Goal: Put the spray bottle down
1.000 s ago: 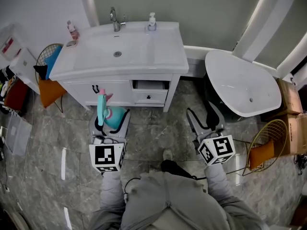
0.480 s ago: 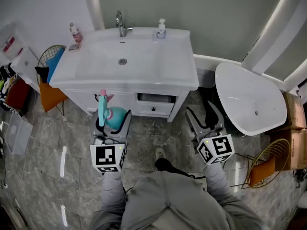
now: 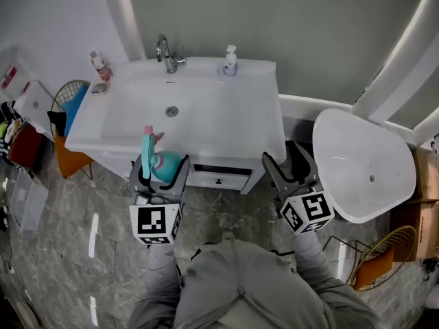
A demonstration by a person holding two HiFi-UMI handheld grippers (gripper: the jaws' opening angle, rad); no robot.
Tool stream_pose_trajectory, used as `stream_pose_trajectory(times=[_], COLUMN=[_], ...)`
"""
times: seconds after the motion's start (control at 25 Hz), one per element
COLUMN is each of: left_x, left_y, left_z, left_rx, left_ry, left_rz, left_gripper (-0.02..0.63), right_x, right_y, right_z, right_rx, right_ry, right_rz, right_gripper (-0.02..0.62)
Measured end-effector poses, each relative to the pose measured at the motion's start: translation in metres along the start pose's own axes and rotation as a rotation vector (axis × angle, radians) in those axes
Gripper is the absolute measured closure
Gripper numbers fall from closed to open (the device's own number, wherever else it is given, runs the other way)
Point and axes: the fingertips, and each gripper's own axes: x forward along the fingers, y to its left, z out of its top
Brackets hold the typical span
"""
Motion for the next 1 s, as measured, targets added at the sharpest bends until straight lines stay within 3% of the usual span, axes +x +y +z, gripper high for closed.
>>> stream_pose_trajectory(times=[0.4,1.0], left_x=[0.094,0.271], left_y=[0.024,0.085], left_z=[-0.003,-0.017], left_rx=[0.002,-0.011], left_ry=[0.001,-0.029], left_rz=[-0.037,-0.170], left_gripper=[0.216,0.216], right_x=[0.074,0.204], right_y=[-0.034,-0.087], right_z=[-0.009,-0.008], right_rx=[0.021,0.000], right_ry=[0.007,0.030], right_rz=[-0.006,-0.142], right_gripper=[0.305,0.305])
